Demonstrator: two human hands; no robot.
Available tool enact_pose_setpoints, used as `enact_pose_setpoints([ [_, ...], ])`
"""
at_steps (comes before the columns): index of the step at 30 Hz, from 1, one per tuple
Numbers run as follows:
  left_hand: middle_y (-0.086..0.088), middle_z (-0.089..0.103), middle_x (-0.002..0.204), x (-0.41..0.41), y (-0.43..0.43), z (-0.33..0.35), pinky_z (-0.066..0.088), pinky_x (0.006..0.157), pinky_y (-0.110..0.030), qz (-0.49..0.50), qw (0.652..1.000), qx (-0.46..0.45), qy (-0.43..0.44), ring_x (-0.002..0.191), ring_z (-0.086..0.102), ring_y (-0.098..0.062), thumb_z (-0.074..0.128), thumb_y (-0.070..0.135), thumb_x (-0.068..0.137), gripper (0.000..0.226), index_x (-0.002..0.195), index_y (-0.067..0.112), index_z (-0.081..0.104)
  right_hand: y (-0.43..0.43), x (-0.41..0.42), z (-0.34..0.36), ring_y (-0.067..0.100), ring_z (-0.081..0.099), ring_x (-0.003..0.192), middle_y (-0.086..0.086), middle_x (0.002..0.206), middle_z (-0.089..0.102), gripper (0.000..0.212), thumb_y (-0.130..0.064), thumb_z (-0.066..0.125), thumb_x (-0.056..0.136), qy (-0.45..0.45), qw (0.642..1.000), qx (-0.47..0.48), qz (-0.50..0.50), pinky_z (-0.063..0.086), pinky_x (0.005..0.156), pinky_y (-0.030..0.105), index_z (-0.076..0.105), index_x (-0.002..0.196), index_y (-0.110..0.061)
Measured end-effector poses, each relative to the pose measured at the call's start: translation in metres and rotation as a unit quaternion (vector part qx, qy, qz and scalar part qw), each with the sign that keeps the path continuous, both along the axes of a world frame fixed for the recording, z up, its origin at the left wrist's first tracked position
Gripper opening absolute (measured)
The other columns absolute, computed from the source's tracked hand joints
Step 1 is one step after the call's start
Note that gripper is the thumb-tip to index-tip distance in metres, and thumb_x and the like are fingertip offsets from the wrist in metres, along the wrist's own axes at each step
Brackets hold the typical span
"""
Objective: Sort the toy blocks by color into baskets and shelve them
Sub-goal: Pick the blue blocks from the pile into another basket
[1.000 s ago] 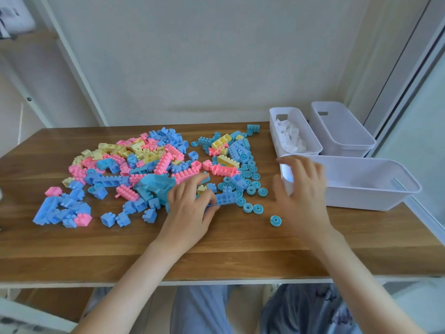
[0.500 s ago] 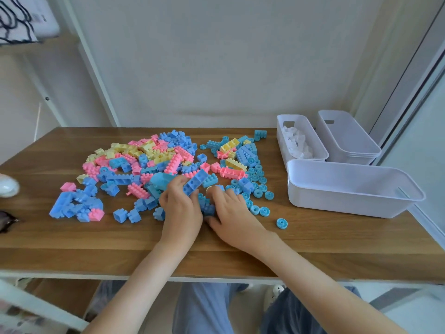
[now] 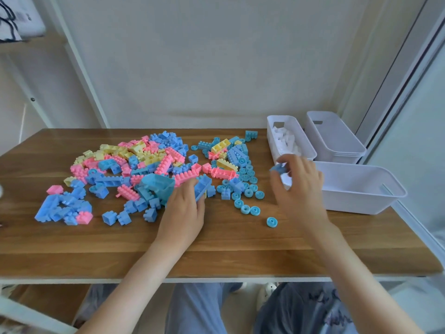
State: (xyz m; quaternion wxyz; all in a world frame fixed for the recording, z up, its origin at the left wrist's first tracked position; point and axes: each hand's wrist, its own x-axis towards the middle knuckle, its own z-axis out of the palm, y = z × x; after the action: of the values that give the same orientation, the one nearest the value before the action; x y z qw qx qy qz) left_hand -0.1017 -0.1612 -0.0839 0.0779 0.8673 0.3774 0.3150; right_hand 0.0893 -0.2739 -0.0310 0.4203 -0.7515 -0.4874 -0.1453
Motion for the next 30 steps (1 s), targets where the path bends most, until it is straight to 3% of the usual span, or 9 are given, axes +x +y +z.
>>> enact_pose_setpoints([
  [4,-0.015,0.062,0.113,0.000,-0.002,0.001,0.053,0.072,-0.031,0.015,1.000,0.018,0.004,0.096,0.064,-0.028,0.059,0.012,0.090,0.040,0.127,0.000,0.047,-0.010,0.030,-0.002,0.021,0.053,0.100,0.003,0.109,0.063,0.021,-0.020,0.055,0.092,0.012,0.994,-0.069,-0.085,0.028,0.086,0.030,0.057,0.112,-0.013],
  [7,-0.013,0.065,0.108,-0.001,-0.001,0.001,0.050,0.080,-0.036,0.046,0.998,0.034,0.009,0.098,0.063,-0.029,0.062,0.011,0.088,0.039,0.124,0.001,0.052,-0.010,0.033,-0.003,0.021,0.048,0.115,0.001,0.125,0.058,0.032,-0.027,0.049,0.095,0.022,0.983,-0.150,-0.104,0.027,0.098,0.036,0.051,0.126,-0.018],
  [12,-0.002,0.069,0.108,0.001,0.002,-0.004,0.030,0.081,-0.031,0.035,0.993,0.068,0.085,0.100,0.062,-0.023,0.067,0.012,0.086,0.038,0.123,0.013,0.060,-0.003,0.007,-0.002,0.021,0.044,0.119,0.001,0.129,0.054,0.040,-0.022,0.053,0.092,-0.013,0.995,-0.103,-0.005,0.022,0.098,0.033,0.048,0.132,-0.017],
  [16,-0.001,0.061,0.126,-0.001,0.002,-0.003,0.034,0.098,-0.033,0.003,0.997,0.006,0.082,0.119,0.053,-0.022,0.056,0.014,0.094,0.040,0.133,0.016,0.052,0.013,-0.028,-0.003,0.012,0.033,0.124,-0.007,0.136,0.044,0.046,-0.024,0.051,0.094,-0.042,0.977,-0.142,0.152,0.023,0.101,0.025,0.039,0.139,-0.025],
  [18,-0.002,0.058,0.130,-0.002,0.001,-0.001,0.035,0.103,-0.035,-0.009,0.997,-0.005,0.074,0.123,0.051,-0.022,0.055,0.013,0.095,0.040,0.134,0.015,0.051,0.023,-0.041,-0.008,0.011,0.030,0.128,-0.009,0.142,0.039,0.052,-0.024,0.051,0.094,-0.073,0.961,-0.169,0.206,0.020,0.100,0.027,0.033,0.143,-0.027],
  [22,-0.003,0.058,0.129,-0.003,-0.002,0.002,0.039,0.102,-0.036,0.002,0.998,-0.013,0.061,0.122,0.052,-0.024,0.055,0.011,0.094,0.039,0.133,0.012,0.052,0.046,-0.051,-0.020,0.017,0.028,0.133,-0.006,0.148,0.030,0.061,-0.026,0.048,0.095,-0.092,0.948,-0.251,0.173,0.024,0.108,0.036,0.018,0.148,-0.028],
  [26,-0.006,0.068,0.107,-0.002,0.001,-0.001,0.046,0.082,-0.041,0.049,0.995,0.062,0.057,0.100,0.064,-0.026,0.070,0.007,0.083,0.036,0.118,0.006,0.061,0.057,-0.044,-0.028,0.019,0.037,0.125,0.001,0.138,0.043,0.046,-0.023,0.043,0.098,-0.097,0.937,-0.288,0.172,0.032,0.104,0.032,0.033,0.142,-0.017],
  [30,0.000,0.069,0.096,-0.003,0.005,-0.005,0.044,0.083,-0.041,0.105,0.989,0.088,0.053,0.090,0.065,-0.021,0.072,0.014,0.082,0.038,0.118,0.009,0.060,0.060,-0.035,-0.029,0.016,0.038,0.123,0.001,0.133,0.047,0.039,-0.019,0.044,0.098,-0.095,0.929,-0.287,0.211,0.031,0.105,0.027,0.043,0.137,-0.016],
])
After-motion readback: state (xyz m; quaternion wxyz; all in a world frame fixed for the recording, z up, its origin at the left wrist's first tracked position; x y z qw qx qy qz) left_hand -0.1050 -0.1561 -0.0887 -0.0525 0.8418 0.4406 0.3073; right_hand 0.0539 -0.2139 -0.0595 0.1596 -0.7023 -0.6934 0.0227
